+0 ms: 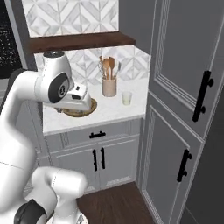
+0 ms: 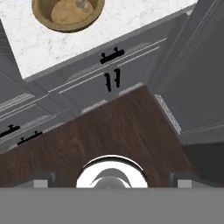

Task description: Grab a lemon wedge from the fridge and one ice cube from the ice bowl, and put them in the glass of lemonade.

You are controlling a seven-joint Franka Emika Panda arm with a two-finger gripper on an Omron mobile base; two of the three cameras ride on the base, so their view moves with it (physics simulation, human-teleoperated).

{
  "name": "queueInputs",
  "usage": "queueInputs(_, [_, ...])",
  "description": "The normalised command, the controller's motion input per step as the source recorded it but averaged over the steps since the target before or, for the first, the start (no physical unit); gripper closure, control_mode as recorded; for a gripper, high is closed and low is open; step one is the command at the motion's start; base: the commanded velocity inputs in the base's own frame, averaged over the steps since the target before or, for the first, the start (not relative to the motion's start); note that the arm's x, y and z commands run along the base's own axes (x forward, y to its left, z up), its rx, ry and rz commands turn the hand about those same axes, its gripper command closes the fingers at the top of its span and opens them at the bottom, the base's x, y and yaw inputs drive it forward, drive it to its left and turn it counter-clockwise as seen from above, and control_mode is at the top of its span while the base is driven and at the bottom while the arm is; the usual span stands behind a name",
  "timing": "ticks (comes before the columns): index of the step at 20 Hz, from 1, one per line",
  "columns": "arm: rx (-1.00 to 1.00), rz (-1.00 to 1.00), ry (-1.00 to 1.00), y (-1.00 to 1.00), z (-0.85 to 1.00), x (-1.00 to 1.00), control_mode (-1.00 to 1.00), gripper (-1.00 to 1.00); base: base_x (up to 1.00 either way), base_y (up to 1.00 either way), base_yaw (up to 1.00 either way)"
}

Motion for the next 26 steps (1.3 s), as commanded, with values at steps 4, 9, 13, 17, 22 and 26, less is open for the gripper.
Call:
queueInputs(4, [0.00,0.00,0.00,0.00,0.00,0.00,1.00,-1.00,0.84,-0.05,0.28])
queueInputs(9, [0.00,0.00,0.00,0.00,0.00,0.00,1.00,-1.00,0.98,-0.12,0.23])
queueInputs(13, [0.00,0.00,0.00,0.00,0.00,0.00,1.00,-1.00,0.75,-0.20,0.23])
queueInputs(17, [0.00,0.00,0.00,0.00,0.00,0.00,1.00,-1.00,0.28,-0.15,0.13])
queueInputs(22, [0.00,0.00,0.00,0.00,0.00,0.00,1.00,-1.00,0.53,-0.09,0.10])
queueInputs(26, [0.00,0.00,0.00,0.00,0.00,0.00,1.00,-1.00,0.82,-0.17,0.15])
